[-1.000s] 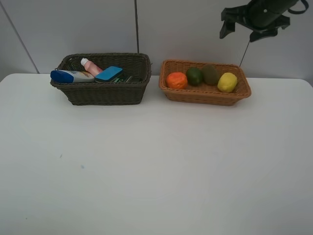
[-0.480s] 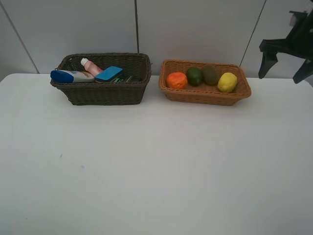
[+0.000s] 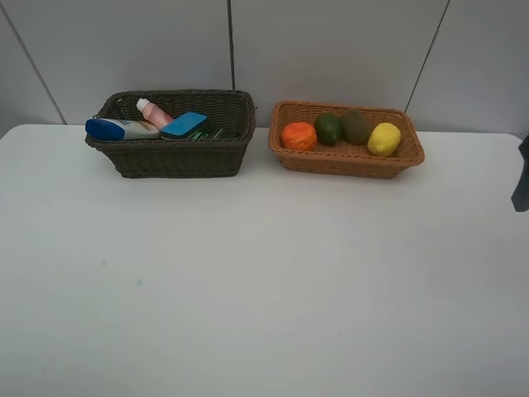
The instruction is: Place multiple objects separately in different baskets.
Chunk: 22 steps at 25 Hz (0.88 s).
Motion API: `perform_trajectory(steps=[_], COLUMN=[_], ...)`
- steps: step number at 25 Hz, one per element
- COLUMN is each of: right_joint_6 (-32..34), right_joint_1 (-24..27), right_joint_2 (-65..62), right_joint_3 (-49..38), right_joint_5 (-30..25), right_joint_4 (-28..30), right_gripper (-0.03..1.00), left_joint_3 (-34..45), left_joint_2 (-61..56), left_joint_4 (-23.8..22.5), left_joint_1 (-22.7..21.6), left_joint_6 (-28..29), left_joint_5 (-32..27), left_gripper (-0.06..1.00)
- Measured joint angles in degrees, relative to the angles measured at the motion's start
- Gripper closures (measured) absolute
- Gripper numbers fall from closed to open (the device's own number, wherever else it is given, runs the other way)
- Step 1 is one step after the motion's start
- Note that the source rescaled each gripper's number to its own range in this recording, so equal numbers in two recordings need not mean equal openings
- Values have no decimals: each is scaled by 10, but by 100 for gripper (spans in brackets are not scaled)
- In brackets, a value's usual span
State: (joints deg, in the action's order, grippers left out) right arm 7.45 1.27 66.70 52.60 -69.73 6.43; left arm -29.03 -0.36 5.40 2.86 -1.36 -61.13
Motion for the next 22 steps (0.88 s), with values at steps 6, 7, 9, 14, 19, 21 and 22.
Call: perform_trajectory(steps=[6,7,9,14,19,21,22], right_joint_6=[2,2,0,-26,-29,-29,-30], right_joint_1=[0,0,0,0,0,0,0], right_joint_2=[-299,-299,-388,-567,-658,-669,-669], right_joint_3=[-56,-56,-57,-59,-91,-111,-124], right_joint_5=[-1,-1,-1,-2,12,19,22], right_joint_4=[-7,-7,-10,-11,-12,-16,-19], right_gripper=[-1,-1,-1,-1,-1,-1,-1], left_joint_3=[0,0,0,0,0,0,0], left_joint_2=[0,0,0,0,0,0,0], left_joint_4=[0,0,0,0,0,0,0], left_joint_1=[0,0,0,0,0,0,0], left_joint_6=[0,0,0,0,0,0,0], left_joint_5=[0,0,0,0,0,0,0], left_gripper=[-6,-6,-6,-6,-6,-6,-6])
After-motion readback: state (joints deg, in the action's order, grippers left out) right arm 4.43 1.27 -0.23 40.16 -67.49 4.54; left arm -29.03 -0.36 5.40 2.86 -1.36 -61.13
